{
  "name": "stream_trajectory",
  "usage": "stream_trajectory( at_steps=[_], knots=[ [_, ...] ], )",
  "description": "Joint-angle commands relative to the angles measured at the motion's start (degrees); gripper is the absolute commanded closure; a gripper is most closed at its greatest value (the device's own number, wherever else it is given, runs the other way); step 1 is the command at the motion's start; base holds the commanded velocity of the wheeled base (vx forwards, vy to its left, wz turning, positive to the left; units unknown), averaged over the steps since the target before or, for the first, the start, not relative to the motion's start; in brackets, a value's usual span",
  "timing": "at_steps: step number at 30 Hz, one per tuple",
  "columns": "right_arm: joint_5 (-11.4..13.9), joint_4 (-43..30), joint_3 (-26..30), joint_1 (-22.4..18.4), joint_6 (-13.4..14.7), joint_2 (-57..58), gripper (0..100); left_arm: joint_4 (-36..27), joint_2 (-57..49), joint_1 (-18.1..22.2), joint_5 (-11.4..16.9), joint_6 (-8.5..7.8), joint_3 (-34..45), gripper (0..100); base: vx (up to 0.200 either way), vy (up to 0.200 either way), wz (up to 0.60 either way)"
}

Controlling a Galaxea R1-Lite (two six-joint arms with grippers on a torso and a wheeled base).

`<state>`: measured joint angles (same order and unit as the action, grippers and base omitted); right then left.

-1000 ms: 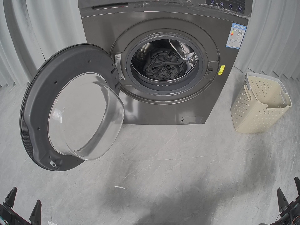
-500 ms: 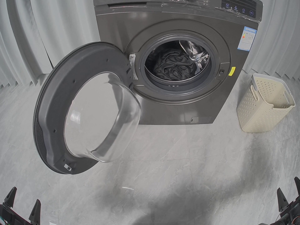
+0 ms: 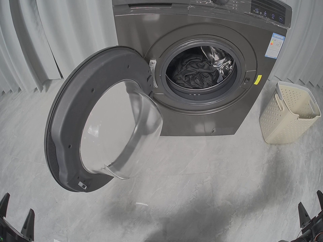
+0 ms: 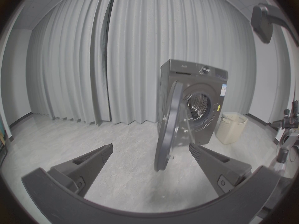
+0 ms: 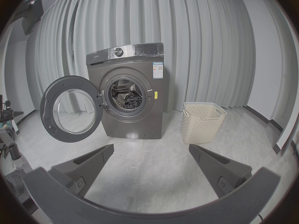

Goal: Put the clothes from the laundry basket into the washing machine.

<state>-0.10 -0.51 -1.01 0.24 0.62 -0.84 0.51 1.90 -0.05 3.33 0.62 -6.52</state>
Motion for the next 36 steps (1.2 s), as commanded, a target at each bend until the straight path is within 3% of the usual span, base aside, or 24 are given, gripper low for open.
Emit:
stream_trajectory(
  at_steps=[1,3,5,8,15,20,25,30,36],
  knots=[
    [0.01,-0.02,0.84,0.02,-0.01,0.67,0,-1.22,18.66,-0.83,8.71,0.08,-12.55,0,0.0,0.0,0.0],
    [0.01,-0.02,0.84,0.02,-0.01,0.67,0,1.07,24.99,-0.92,10.91,0.52,-13.6,0,0.0,0.0,0.0],
    [0.01,-0.02,0.84,0.02,-0.01,0.67,0,1.95,26.14,-0.92,11.26,0.61,-13.87,0,0.0,0.0,0.0],
    [0.01,-0.02,0.84,0.02,-0.01,0.67,0,9.95,37.12,-1.01,13.11,0.61,-14.57,0,0.0,0.0,0.0],
    [0.01,-0.02,0.84,0.02,-0.01,0.67,0,20.85,49.51,-2.59,14.16,0.7,-14.75,0,0.0,0.0,0.0],
    [0.01,-0.02,0.84,0.02,-0.01,0.67,0,21.81,53.82,-7.07,14.07,0.96,-16.59,0,0.0,0.0,0.0],
    [0.01,0.07,0.84,0.02,-0.01,0.67,0,22.95,59.01,-9.36,13.81,2.1,-19.85,0,0.0,0.0,0.0],
    [0.01,0.07,0.84,0.02,-0.01,0.67,0,24.98,61.12,-11.2,13.81,2.19,-20.46,0,0.0,0.0,0.0],
    [0.01,-0.02,0.84,0.02,-0.01,0.67,0,25.42,60.32,-18.76,13.46,2.98,-20.02,0,0.0,0.0,0.0]
  ],
)
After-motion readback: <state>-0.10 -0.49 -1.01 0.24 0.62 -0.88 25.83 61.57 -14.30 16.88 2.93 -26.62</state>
